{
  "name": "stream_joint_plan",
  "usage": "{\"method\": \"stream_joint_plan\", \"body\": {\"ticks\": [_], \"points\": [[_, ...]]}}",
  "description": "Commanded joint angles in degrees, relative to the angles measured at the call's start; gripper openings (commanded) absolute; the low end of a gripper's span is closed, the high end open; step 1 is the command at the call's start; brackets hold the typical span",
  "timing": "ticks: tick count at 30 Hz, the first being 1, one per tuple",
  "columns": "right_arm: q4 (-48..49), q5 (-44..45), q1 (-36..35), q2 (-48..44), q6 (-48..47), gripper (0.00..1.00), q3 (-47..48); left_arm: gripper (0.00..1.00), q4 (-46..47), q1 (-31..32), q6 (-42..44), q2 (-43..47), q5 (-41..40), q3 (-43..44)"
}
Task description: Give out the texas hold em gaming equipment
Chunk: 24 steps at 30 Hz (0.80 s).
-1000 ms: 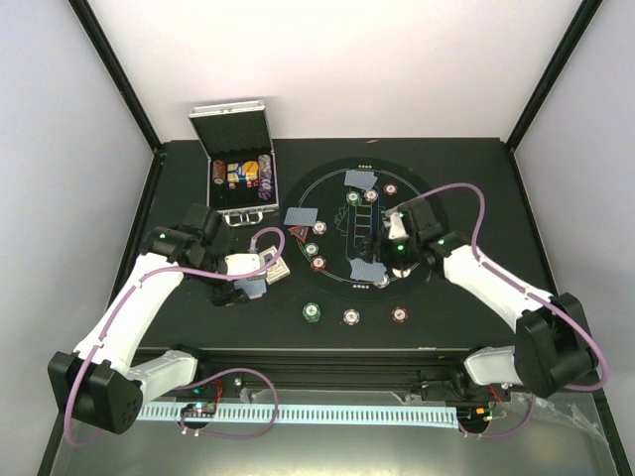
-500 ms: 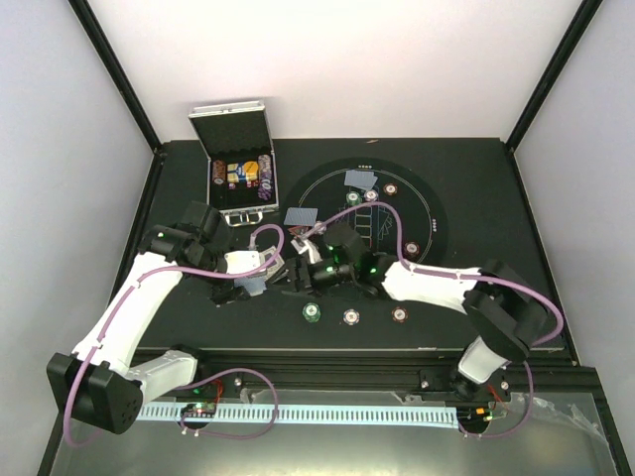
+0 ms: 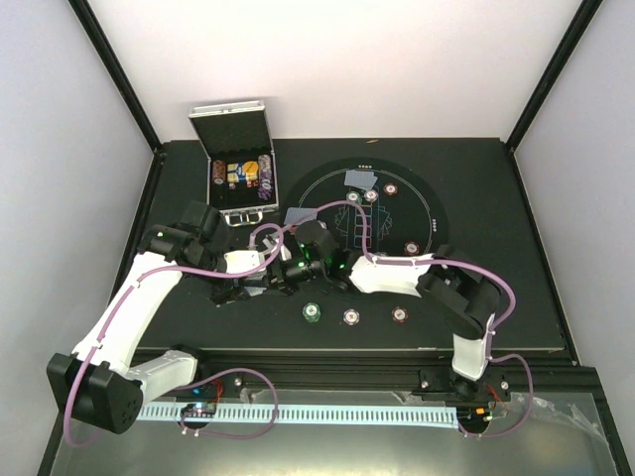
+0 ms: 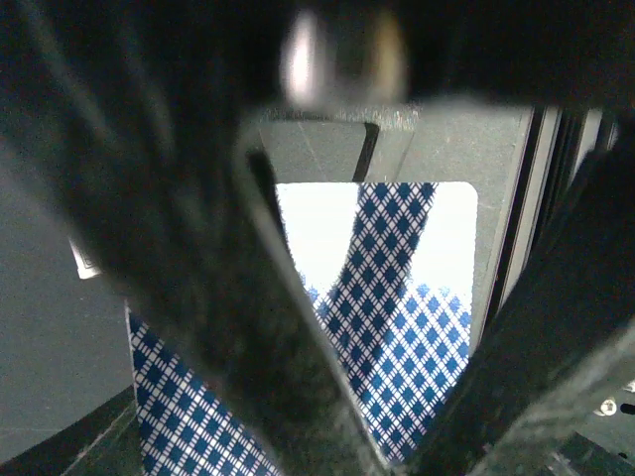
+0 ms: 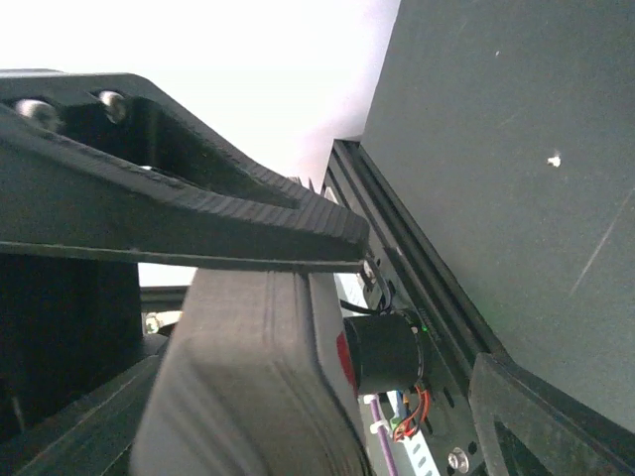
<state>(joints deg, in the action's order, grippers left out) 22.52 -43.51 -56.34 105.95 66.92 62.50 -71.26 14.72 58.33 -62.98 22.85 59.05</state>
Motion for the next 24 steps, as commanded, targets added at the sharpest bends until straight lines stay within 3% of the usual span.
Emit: {"method": "stream_joint_plan", "body": {"ticks": [1, 12, 24], "points": [[4.2, -1.9, -0.9, 2.3, 1.9, 0.82, 2.0, 0.02, -1.5, 0.1, 0.6, 0.5, 1.6, 2.4], [8.9, -1.1, 0.6, 5.3, 4.6, 0.67, -1.6, 0.02, -1.6, 0.2, 0.5, 0.8, 1.5, 2.4], [9.4, -1.0, 3.4, 1.1, 3.3, 0.56, -8.2, 0.02, -1.5, 0.1, 0.4, 0.9, 1.4, 2.2]]}}
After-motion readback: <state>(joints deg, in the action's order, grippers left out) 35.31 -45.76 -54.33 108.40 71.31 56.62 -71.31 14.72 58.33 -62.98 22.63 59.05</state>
